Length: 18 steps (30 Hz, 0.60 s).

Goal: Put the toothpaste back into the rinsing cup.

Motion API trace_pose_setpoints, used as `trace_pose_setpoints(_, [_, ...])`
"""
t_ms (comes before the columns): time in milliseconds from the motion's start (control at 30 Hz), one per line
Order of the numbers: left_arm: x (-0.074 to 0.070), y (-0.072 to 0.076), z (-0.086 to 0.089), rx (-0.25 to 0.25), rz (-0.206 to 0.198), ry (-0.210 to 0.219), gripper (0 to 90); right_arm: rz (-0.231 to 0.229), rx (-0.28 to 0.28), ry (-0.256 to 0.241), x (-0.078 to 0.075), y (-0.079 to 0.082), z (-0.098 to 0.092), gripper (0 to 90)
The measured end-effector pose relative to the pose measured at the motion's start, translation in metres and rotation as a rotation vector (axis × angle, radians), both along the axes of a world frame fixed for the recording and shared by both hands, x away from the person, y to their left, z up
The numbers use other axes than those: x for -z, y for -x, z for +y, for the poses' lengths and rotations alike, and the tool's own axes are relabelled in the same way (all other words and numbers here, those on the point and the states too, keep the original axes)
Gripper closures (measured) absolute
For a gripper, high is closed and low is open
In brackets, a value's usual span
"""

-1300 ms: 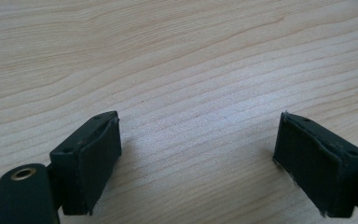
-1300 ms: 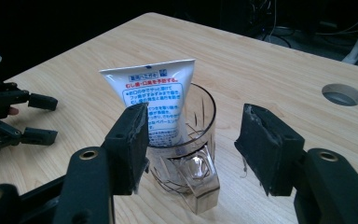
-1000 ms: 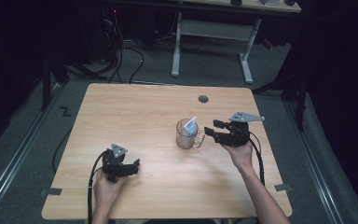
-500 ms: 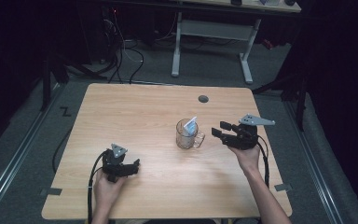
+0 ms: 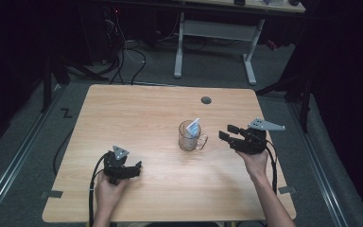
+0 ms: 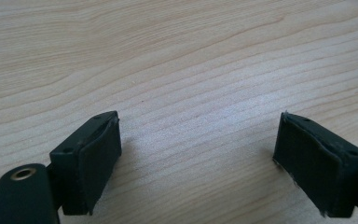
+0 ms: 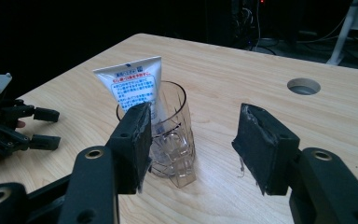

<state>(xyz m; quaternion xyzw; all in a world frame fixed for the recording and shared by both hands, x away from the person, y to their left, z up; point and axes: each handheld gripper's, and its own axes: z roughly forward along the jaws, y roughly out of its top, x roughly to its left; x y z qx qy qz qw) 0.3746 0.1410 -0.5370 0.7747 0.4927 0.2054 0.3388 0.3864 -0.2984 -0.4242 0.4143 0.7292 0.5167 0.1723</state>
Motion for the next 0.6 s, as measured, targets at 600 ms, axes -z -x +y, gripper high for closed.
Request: trace_pose_setpoints(600, [0.0, 0.0, 0.0, 0.0, 0.0, 0.0, 14.8, 0.025, 0.041, -0.017, 0.015, 0.005, -0.014, 45.6])
